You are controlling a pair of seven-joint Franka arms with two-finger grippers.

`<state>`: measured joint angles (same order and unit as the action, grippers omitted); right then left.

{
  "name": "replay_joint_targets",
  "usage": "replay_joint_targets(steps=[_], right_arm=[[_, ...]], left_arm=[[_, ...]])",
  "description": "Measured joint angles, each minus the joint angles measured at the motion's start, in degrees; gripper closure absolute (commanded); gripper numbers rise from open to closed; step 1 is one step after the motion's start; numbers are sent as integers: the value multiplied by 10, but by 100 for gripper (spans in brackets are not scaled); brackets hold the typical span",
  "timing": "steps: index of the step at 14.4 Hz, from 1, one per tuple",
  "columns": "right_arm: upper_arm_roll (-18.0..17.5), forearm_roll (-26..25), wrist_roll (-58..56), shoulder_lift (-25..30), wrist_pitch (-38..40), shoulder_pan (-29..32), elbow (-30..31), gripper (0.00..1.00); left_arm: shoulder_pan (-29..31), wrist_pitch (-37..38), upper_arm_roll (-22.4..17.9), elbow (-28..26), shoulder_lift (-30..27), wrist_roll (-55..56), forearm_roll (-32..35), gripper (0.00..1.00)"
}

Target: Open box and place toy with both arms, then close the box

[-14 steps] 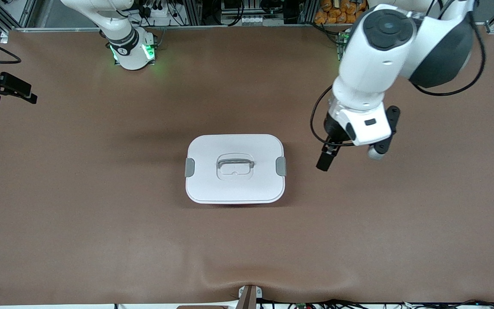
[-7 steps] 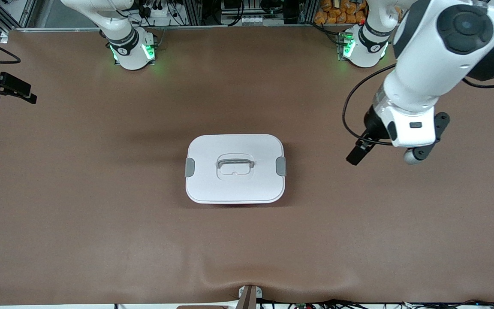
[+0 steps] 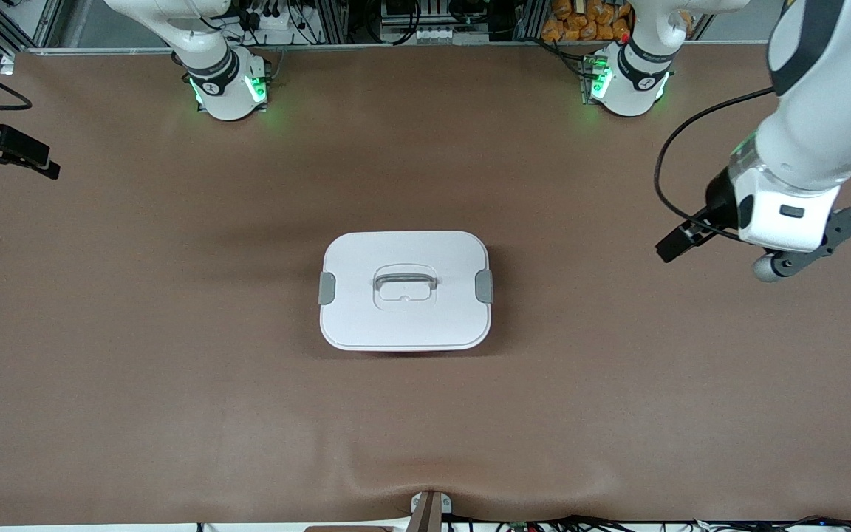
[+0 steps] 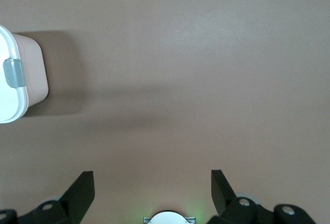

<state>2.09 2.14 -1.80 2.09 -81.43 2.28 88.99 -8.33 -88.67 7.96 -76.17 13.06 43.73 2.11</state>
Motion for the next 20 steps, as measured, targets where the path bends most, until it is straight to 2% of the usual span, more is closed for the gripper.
replay_joint_targets(steps=[8,12,17,20], right_arm=[[0,0,0,0,0,0,0,0],[0,0,0,0,0,0,0,0],[0,0,0,0,0,0,-1,0],[0,0,0,0,0,0,-1,0]], left_arm=[[78,36,0,0,-25,-191,0,0],[90,42,-1,-4,-38,-261,-3,0],[91,45,-13,-86,-119,-315,-7,0],[61,45,-33,-136,-172,-323,-10,0]])
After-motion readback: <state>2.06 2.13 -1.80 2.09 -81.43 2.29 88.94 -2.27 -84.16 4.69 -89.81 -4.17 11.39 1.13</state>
